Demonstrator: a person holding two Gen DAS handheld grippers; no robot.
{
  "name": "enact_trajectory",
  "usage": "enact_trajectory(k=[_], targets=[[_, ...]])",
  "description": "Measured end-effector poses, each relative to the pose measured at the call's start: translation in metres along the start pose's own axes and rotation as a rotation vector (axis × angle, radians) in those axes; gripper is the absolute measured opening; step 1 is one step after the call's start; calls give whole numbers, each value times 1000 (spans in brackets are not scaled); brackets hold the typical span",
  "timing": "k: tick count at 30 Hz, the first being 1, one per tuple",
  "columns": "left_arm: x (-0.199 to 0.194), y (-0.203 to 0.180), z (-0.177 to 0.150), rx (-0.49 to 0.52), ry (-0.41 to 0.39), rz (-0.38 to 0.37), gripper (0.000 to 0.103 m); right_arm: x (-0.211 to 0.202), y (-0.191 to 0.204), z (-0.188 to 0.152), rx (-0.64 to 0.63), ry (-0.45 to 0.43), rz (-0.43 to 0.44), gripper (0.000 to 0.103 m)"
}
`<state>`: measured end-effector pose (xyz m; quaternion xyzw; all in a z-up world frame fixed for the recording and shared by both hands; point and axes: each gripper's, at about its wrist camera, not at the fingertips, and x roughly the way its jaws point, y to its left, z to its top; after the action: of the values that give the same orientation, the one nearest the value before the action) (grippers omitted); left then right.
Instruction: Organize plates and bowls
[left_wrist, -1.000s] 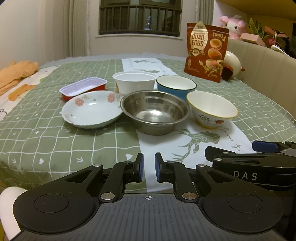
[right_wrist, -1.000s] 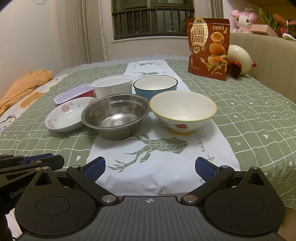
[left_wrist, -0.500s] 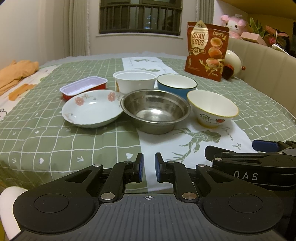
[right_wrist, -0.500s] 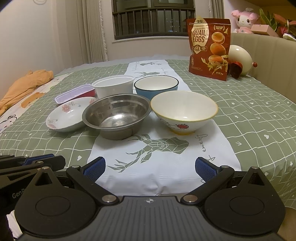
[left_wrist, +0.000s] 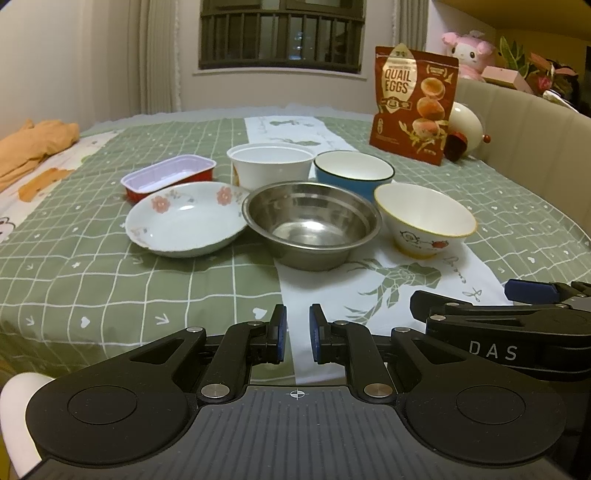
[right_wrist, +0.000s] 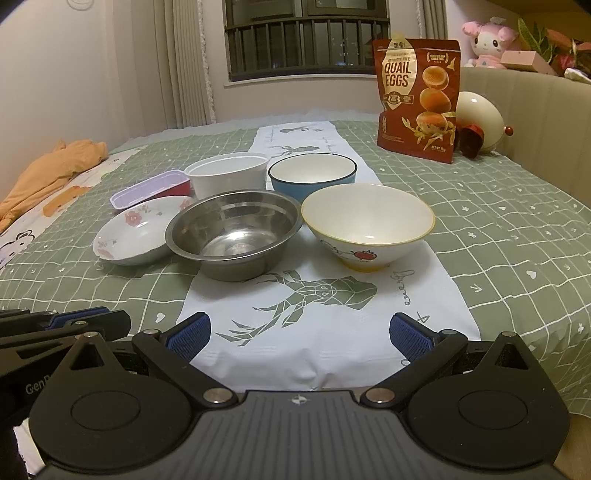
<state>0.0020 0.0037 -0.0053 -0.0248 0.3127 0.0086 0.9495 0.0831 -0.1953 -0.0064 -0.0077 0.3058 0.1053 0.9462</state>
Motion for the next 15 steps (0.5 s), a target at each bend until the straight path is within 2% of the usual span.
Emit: enact_trajectory(k=[15], targets=[[2, 4, 4, -7, 5, 2, 15, 0, 1, 3, 7, 1, -2, 103]])
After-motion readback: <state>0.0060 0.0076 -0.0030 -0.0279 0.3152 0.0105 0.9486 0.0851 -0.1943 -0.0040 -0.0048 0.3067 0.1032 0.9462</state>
